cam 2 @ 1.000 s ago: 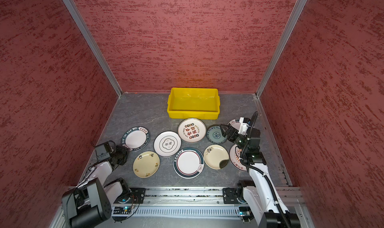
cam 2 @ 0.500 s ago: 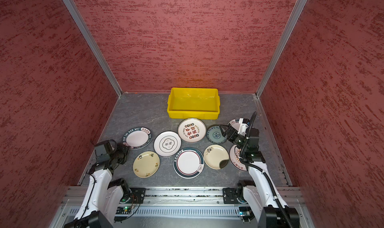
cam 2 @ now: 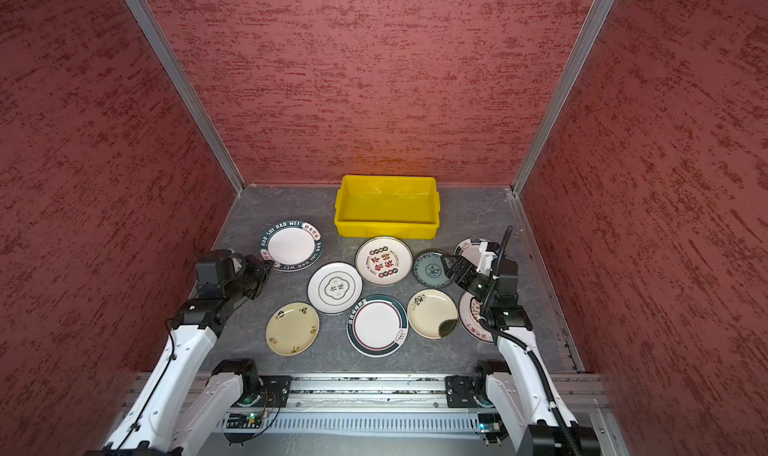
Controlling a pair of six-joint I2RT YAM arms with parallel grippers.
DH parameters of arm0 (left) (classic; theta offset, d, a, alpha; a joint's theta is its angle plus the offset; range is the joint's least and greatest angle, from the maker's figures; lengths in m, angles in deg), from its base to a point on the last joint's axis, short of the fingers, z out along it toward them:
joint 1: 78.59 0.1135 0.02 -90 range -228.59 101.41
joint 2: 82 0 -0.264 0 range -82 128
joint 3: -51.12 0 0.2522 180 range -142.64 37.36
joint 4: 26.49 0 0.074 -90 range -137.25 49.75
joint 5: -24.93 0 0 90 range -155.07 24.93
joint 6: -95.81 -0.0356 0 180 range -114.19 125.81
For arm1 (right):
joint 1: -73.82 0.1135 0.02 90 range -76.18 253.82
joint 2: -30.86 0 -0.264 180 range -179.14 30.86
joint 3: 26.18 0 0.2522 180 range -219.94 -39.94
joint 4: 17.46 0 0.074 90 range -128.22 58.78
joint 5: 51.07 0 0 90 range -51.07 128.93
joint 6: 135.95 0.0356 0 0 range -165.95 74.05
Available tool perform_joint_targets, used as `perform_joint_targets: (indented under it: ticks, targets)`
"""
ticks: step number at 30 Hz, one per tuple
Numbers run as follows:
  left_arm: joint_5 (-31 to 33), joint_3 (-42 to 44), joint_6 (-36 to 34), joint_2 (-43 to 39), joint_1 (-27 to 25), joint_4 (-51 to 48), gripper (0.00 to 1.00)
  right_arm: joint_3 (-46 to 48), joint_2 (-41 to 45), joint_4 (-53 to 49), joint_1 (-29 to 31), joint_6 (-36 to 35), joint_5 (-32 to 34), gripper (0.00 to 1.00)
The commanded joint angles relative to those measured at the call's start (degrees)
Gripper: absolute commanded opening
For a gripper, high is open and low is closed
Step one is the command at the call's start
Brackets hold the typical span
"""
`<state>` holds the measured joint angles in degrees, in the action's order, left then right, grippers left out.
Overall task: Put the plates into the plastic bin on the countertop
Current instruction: 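Lift the green-rimmed plate upright with the left gripper toward the yellow bin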
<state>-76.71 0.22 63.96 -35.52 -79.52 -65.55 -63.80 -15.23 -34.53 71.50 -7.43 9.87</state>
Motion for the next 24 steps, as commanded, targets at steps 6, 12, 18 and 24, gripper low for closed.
perform_joint_targets:
  ticks: [6, 12, 18, 24]
  targets:
    - [11.9, -15.4, -6.5, 16.1, -14.9, 5.9, 0.00, 2.0, 2.2, -1.3, 0.2, 0.2, 1.1, 0.99]
    - [12.5, -29.3, -10.8, 32.7, -20.7, 5.5, 0.00, 1.9, 3.2, -1.5, 0.2, 0.3, 1.3, 0.99]
    - [12.5, -37.9, -11.9, 45.1, -20.4, 7.0, 0.00, 1.7, 4.6, -3.9, 0.2, -0.5, 0.6, 0.99]
    - [15.2, -47.6, -14.6, 55.6, -20.4, 4.2, 0.00, 4.0, 8.8, -5.4, 0.2, 0.5, 1.1, 0.99]
